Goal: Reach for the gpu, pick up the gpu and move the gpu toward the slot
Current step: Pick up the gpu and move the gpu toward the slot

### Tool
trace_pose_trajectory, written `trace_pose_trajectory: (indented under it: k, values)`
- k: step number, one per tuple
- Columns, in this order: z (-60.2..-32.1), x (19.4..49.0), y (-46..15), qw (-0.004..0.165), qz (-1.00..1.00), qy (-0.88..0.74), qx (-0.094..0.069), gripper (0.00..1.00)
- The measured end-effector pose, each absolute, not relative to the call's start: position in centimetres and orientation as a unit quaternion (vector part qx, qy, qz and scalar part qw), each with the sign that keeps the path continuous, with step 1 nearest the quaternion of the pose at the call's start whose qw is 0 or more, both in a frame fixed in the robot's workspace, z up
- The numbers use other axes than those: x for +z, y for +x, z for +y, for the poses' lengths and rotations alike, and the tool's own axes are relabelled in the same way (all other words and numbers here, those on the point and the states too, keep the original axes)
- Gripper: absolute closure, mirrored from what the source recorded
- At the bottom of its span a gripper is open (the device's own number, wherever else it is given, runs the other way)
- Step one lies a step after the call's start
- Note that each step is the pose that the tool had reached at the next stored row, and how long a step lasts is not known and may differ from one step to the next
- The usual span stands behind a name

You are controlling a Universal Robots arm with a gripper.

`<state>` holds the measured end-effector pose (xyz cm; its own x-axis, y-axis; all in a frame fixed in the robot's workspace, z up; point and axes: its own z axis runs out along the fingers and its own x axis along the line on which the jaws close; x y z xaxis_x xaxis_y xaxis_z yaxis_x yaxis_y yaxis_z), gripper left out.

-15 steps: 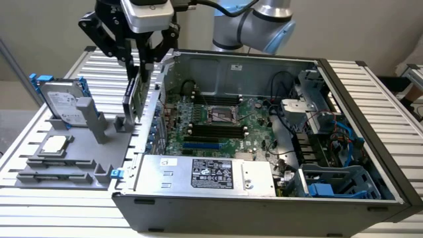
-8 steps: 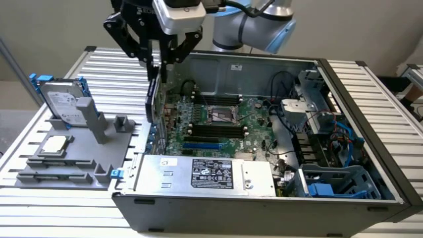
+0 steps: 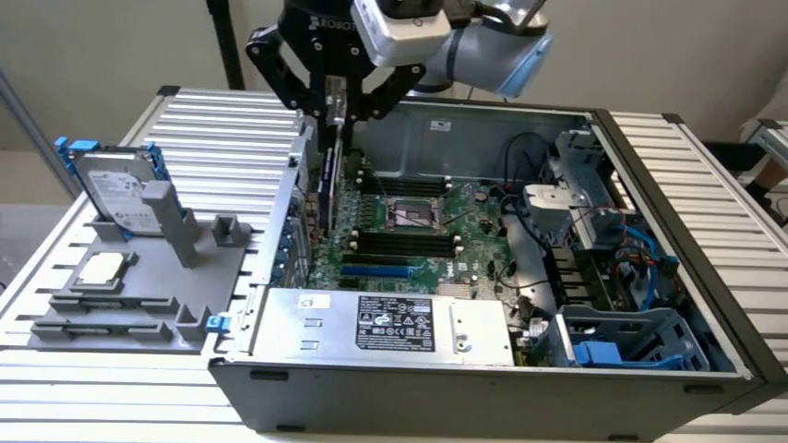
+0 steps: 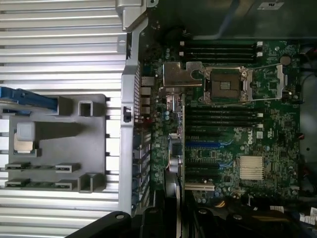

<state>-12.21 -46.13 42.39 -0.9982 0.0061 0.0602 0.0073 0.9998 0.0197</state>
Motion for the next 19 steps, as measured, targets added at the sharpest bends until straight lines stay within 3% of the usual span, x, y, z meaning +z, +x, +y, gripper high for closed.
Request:
trace_pose_trajectory:
  k: [19]
  values:
    - [-44.4,41.5,-4.4,0.03,-0.999,-0.003,-0.01,0.73]
